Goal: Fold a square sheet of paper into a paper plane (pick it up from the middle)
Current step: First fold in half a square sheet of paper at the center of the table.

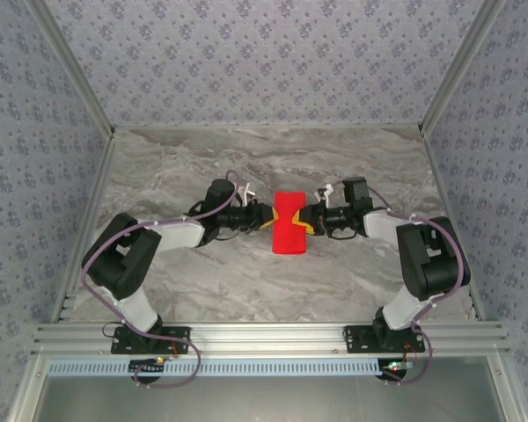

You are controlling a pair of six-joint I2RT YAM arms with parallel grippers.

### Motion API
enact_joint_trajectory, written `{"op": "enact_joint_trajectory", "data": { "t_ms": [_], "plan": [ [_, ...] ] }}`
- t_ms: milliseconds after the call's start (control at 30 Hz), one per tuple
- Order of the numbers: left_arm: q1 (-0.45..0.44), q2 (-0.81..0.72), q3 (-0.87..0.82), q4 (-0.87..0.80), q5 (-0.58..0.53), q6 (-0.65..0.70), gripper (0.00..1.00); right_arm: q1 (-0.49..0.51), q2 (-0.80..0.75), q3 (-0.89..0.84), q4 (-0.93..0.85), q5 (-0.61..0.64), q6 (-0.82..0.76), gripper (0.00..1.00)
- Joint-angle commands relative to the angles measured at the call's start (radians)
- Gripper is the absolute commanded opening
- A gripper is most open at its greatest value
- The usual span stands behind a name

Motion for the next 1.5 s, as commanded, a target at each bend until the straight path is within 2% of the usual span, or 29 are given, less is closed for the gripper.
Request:
{"op": "enact_joint_trajectory", "data": {
  "t_ms": [0, 167, 267, 567, 800, 900, 1133, 1233, 1467],
  "plan": [
    [0.008, 0.016, 0.011, -0.044, -0.031, 0.052, 0.08, 0.002, 0.018, 0.032, -0.084, 0.037, -0.07, 0.31],
    [0.009, 0.039, 0.021, -0.116, -0.07, 0.085, 0.04, -0.001, 0.024, 0.054, -0.215, 0.139, -0.159, 0.5],
    [0.009, 0.055, 0.027, -0.154, -0.089, 0.1, 0.03, 0.004, 0.029, 0.071, -0.274, 0.205, -0.211, 0.54],
    [0.007, 0.095, 0.047, -0.27, -0.158, 0.138, 0.04, 0.106, 0.103, 0.162, -0.442, 0.431, -0.312, 0.56],
    [0.007, 0.105, 0.055, -0.316, -0.18, 0.146, 0.05, 0.176, 0.136, 0.207, -0.486, 0.502, -0.334, 0.58],
    [0.007, 0.103, 0.056, -0.328, -0.185, 0.149, 0.07, 0.197, 0.154, 0.231, -0.509, 0.538, -0.335, 0.55],
    [0.007, 0.091, 0.065, -0.369, -0.197, 0.156, 0.15, 0.214, 0.189, 0.258, -0.522, 0.558, -0.328, 0.43],
    [0.007, 0.085, 0.08, -0.406, -0.204, 0.164, 0.21, 0.222, 0.195, 0.265, -0.527, 0.572, -0.325, 0.42],
    [0.007, -0.008, 0.118, -0.575, -0.307, 0.225, 0.33, 0.235, 0.198, 0.273, -0.542, 0.594, -0.323, 0.42]
  ]
}}
